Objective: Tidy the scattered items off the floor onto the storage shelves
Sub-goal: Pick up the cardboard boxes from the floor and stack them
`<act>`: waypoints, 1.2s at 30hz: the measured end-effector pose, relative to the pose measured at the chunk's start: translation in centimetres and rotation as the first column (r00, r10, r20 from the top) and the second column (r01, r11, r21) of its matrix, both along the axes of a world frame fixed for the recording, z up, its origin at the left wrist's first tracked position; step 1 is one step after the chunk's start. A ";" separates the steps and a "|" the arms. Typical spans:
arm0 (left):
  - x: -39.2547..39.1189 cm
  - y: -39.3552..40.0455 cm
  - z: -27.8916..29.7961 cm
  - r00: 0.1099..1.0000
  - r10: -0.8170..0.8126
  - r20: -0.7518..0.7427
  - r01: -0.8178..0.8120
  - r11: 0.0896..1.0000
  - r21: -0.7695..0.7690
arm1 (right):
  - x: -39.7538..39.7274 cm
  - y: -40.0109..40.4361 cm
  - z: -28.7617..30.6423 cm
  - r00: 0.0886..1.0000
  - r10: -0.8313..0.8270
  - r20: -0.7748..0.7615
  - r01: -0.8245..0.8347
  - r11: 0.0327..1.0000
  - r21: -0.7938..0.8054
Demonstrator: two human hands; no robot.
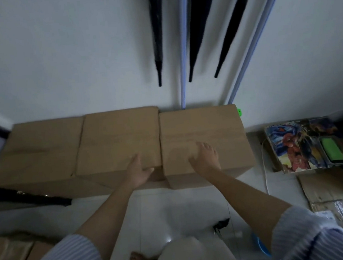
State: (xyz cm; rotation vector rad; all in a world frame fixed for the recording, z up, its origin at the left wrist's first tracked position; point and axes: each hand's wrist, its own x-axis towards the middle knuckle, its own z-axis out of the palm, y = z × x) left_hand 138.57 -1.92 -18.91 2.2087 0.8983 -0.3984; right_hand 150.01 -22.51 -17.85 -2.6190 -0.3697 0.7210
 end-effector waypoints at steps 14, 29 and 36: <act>-26.7 7.9 9.3 0.820 0.563 0.101 -0.552 0.825 -0.118 | -17.8 19.0 11.2 0.776 0.629 -0.036 -0.623 0.775 0.104; -68.6 8.5 11.1 0.433 0.890 0.141 -0.893 0.445 -0.069 | -54.9 29.1 14.1 0.425 0.902 -0.078 -0.874 0.432 0.223; -81.4 4.7 12.8 0.138 0.980 0.143 -0.983 0.153 -0.103 | -69.6 31.4 12.5 0.314 0.938 -0.147 -0.900 0.343 0.267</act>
